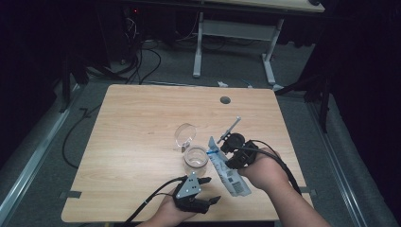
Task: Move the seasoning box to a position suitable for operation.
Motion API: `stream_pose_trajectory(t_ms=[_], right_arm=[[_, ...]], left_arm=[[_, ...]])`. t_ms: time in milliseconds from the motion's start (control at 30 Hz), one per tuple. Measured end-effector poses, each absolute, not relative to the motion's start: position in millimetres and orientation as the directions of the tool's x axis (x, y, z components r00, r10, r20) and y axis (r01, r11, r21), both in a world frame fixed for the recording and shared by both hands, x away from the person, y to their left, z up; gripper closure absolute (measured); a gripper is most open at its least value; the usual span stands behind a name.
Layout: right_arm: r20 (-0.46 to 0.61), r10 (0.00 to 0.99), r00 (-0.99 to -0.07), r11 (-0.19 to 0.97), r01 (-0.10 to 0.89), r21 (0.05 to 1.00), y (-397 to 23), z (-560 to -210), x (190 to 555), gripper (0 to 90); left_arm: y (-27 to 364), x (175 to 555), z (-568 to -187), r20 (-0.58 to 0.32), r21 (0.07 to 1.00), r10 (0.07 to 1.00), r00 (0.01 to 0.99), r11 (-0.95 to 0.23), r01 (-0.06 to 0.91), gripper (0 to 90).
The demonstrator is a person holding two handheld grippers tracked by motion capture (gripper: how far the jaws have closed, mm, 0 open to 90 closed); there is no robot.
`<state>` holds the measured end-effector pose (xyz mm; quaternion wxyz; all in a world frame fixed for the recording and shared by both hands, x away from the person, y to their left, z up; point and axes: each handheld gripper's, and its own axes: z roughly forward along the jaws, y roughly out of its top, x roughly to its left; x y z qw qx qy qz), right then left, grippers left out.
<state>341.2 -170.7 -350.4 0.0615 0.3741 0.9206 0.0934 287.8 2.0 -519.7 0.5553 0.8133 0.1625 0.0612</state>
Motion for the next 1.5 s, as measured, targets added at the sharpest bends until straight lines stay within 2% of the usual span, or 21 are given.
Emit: stream_pose_trajectory(t_ms=[267,533,733,1033,1500], right_arm=[[-0.038,0.691,-0.722,0.711,0.669,0.219,-158.9,-348.2,340.3,90.0],[-0.031,0.688,-0.725,0.712,0.665,0.226,-155.6,-349.9,343.3,90.0],[-0.035,0.686,-0.726,0.712,0.662,0.234,-153.9,-349.0,342.9,90.0],[-0.044,0.677,-0.734,0.721,0.651,0.236,-150.7,-348.3,344.6,90.0],[-0.063,0.677,-0.734,0.722,0.645,0.249,-148.7,-341.4,344.9,90.0]], left_arm=[[-12.1,285.2,-520.8,-0.089,0.922,0.303,0.949,-0.336,0.194,27.9],[-23.6,290.2,-516.5,-0.094,0.922,0.330,0.939,-0.328,0.207,25.7],[-26.5,285.8,-517.3,-0.061,0.925,0.340,0.939,-0.334,0.181,28.4],[-24.2,286.3,-514.9,-0.038,0.927,0.355,0.934,-0.337,0.166,41.8],[-17.5,282.9,-508.5,-0.046,0.940,0.372,0.927,-0.299,0.167,46.2]])
